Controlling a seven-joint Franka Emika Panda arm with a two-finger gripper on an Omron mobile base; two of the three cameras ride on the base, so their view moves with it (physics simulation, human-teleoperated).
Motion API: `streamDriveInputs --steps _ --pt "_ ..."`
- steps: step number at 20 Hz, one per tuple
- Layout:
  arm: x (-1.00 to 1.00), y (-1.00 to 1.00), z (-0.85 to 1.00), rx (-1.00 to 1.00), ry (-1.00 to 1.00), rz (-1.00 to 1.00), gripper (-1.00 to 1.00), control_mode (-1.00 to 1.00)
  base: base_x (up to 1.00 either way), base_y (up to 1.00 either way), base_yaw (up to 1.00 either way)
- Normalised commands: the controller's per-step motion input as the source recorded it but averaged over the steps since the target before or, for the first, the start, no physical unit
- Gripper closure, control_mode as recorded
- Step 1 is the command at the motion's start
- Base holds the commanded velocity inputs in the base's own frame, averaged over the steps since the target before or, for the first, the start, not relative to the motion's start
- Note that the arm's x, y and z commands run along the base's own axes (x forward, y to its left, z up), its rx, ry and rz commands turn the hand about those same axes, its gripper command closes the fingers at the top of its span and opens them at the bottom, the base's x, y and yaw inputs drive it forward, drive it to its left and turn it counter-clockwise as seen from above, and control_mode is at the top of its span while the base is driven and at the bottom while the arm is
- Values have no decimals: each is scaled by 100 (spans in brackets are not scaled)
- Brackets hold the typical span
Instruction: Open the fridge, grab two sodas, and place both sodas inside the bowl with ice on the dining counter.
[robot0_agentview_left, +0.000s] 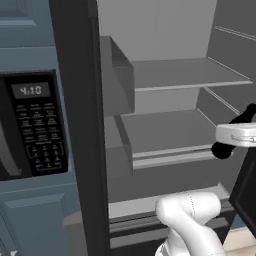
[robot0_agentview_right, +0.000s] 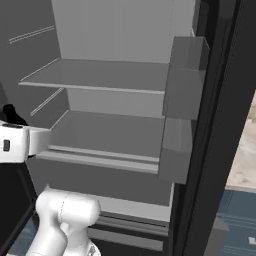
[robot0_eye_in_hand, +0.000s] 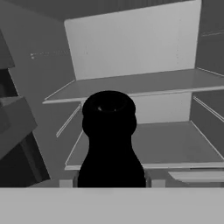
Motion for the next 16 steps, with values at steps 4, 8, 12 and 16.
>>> streamDriveInputs --steps 4,8,12,16 --pt "0 0 0 0 0 0 100 100 -100 0 -5" --pt "0 0 0 0 0 0 100 100 -100 0 -5" --pt "0 0 0 0 0 0 100 100 -100 0 -5" --pt "0 0 0 0 0 0 100 100 -100 0 -5"
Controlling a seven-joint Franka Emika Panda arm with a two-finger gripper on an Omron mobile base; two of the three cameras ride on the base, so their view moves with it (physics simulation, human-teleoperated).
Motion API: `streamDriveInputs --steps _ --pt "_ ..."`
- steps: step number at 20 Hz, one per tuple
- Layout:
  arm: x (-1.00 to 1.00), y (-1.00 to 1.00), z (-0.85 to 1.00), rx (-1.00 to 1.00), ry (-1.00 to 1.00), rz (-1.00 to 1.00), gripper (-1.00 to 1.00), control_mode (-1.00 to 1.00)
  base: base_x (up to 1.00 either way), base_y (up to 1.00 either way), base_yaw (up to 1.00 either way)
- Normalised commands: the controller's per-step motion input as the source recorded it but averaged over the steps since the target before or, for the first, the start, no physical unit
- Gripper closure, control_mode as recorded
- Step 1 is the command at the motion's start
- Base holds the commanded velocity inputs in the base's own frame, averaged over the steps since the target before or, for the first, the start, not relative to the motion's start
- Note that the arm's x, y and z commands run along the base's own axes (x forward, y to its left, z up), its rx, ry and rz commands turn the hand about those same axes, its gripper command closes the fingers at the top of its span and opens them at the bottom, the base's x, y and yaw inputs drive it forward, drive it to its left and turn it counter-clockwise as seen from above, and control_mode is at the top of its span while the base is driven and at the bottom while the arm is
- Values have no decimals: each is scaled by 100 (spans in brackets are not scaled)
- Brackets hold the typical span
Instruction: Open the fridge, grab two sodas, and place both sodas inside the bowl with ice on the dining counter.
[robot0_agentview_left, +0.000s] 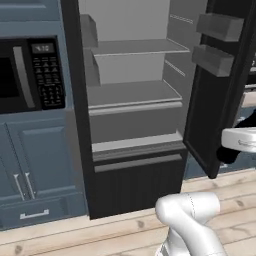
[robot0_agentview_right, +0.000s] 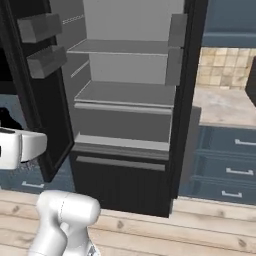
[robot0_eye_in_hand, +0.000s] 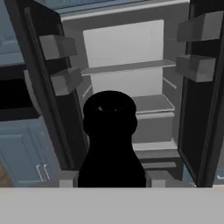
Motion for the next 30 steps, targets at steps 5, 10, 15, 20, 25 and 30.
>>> streamDriveInputs --steps 5,10,15,20,25,30 --pt "0 0 0 0 0 0 100 100 -100 0 -4" --pt "0 0 0 0 0 0 100 100 -100 0 -3" --pt "0 0 0 0 0 0 100 100 -100 0 -5" --pt "0 0 0 0 0 0 100 100 -100 0 -5" --pt "0 0 0 0 0 0 100 100 -100 0 -7" --pt "0 0 0 0 0 0 100 100 -100 -2 -13"
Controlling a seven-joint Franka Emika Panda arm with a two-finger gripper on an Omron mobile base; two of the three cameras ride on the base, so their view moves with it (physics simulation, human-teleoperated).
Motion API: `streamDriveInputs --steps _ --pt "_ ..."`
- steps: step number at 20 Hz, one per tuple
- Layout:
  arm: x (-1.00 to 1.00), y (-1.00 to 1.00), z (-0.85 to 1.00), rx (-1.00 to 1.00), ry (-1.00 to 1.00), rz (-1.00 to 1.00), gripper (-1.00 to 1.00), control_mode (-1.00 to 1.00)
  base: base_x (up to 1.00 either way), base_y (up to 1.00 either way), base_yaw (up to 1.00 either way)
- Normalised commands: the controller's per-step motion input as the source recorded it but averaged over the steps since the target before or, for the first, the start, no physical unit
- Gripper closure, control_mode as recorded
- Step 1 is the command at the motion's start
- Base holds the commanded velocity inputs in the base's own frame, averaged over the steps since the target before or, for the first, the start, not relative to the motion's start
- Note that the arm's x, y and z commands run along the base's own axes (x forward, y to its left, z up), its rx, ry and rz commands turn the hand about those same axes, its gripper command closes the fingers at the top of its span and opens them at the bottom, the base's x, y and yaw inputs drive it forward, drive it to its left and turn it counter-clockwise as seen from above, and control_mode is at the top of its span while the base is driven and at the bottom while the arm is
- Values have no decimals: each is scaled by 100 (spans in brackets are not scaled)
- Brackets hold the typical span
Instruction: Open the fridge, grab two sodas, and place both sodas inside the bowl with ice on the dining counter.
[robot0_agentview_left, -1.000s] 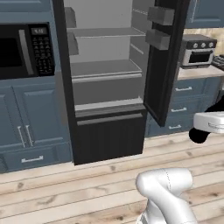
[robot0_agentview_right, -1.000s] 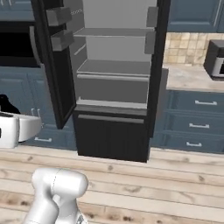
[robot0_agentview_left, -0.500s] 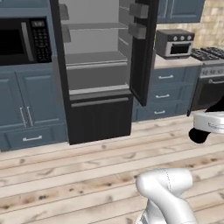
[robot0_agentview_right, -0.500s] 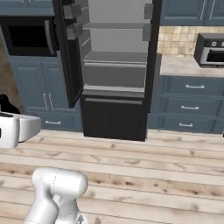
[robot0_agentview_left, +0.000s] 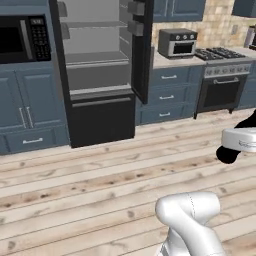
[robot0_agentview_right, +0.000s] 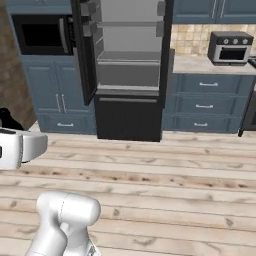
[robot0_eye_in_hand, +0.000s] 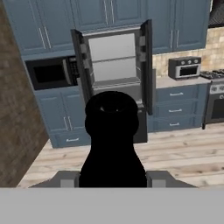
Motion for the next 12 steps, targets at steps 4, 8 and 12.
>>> streamDriveInputs --steps 4,8,12 --pt "0 0 0 0 0 0 100 100 -100 -10 -14" --pt "0 0 0 0 0 0 100 100 -100 -13 -15" --pt "0 0 0 0 0 0 100 100 -100 -18 -17"
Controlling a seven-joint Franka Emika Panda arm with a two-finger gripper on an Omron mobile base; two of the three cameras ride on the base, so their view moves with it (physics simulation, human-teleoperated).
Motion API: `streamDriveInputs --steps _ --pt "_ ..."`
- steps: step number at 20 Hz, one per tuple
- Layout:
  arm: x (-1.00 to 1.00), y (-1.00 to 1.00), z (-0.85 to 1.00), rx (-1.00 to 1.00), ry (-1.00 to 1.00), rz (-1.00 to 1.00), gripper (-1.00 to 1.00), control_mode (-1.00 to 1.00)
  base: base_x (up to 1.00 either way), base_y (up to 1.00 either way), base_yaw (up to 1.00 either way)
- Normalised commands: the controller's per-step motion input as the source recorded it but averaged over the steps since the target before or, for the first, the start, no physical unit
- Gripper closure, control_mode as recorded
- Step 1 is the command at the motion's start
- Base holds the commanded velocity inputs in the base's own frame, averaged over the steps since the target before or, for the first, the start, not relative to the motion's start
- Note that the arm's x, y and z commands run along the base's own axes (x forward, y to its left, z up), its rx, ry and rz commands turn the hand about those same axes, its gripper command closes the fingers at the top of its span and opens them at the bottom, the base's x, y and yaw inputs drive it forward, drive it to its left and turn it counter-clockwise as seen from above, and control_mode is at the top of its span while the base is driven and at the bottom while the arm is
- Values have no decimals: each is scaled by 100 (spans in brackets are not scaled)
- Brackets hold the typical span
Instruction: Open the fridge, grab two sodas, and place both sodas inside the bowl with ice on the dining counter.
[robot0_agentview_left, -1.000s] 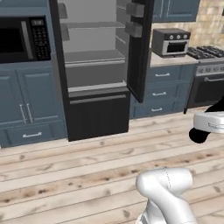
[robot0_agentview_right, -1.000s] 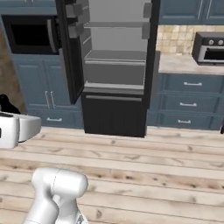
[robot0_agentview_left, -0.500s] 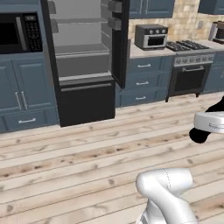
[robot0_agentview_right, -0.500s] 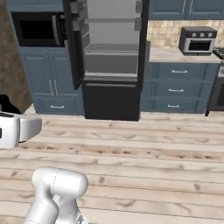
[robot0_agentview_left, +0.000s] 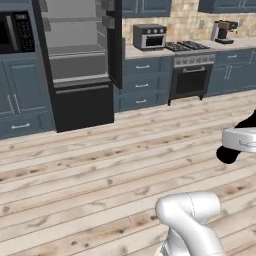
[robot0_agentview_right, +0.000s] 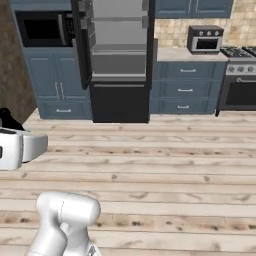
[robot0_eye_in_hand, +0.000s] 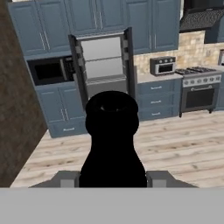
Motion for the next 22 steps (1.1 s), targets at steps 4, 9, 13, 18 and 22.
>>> streamDriveInputs --steps 4,9,13,18,22 --pt "0 0 0 0 0 0 100 100 -100 -20 -18" --pt "0 0 0 0 0 0 100 100 -100 -29 -18" --pt "0 0 0 0 0 0 100 100 -100 -44 -12" --pt "0 0 0 0 0 0 100 100 -100 -58 -7" --pt "0 0 0 0 0 0 100 100 -100 -66 -5"
